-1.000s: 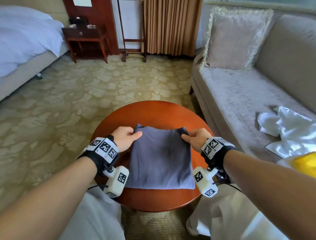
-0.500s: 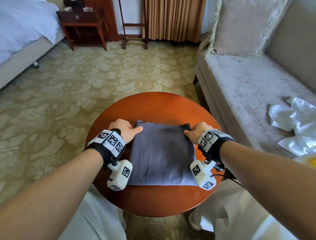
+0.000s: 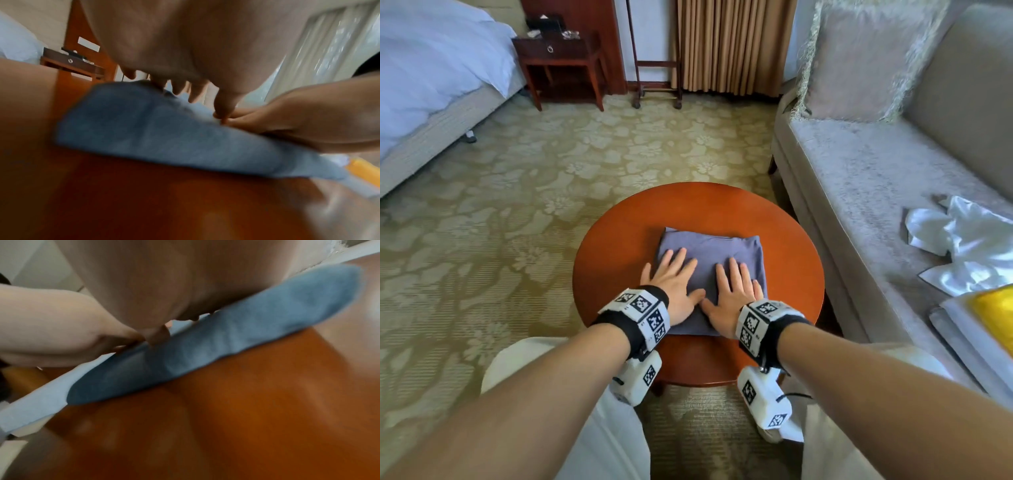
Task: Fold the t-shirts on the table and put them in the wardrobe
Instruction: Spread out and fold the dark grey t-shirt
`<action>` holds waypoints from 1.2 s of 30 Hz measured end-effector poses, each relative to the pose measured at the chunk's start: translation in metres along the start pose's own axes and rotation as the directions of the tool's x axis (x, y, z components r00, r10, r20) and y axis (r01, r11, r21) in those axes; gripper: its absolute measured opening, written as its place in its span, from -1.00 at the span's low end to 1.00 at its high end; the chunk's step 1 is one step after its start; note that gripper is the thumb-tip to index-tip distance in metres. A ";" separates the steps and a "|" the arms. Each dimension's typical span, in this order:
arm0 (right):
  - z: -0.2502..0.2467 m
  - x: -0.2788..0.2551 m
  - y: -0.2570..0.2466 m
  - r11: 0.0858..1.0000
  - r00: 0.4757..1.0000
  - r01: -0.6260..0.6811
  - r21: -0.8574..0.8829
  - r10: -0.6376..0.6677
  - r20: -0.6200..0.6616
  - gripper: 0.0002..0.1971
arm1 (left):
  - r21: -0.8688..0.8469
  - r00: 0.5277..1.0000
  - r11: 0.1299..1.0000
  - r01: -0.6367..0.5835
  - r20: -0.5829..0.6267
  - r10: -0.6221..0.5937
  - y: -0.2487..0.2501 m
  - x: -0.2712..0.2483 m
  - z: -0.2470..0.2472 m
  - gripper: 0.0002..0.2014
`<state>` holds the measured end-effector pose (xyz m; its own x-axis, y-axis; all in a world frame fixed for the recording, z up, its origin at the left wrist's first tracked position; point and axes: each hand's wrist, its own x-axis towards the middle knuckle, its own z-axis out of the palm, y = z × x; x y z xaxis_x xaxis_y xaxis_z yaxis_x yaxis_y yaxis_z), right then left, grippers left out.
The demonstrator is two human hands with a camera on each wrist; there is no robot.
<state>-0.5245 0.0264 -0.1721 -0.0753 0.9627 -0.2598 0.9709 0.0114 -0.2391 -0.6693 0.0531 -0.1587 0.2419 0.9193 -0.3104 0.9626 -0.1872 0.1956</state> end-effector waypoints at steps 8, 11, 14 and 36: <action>0.000 0.000 0.021 0.983 0.980 -0.183 -0.025 0.184 0.072 -0.15 | 0.123 0.997 0.992 0.000 0.074 -0.009 -0.015 -0.002 0.016 -0.17; -0.015 0.011 0.022 0.968 0.968 -0.249 0.009 0.250 -0.040 -0.19 | 0.097 0.998 0.995 0.030 0.050 -0.035 -0.007 0.005 -0.002 -0.05; -0.021 0.026 0.017 0.993 0.991 -0.119 -0.021 0.117 -0.057 -0.20 | 0.103 1.000 0.995 -0.015 -0.006 0.016 -0.007 0.016 -0.014 0.09; -0.053 -0.009 0.023 0.851 0.879 -0.474 0.226 0.474 0.058 -0.34 | -0.571 0.819 0.656 0.493 0.049 -0.572 -0.025 -0.023 -0.021 -0.41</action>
<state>-0.4894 0.0320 -0.1261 0.3804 0.8357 -0.3961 0.8108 -0.5074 -0.2918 -0.7019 0.0439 -0.1370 -0.3470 0.8425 -0.4120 0.6817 0.5283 0.5062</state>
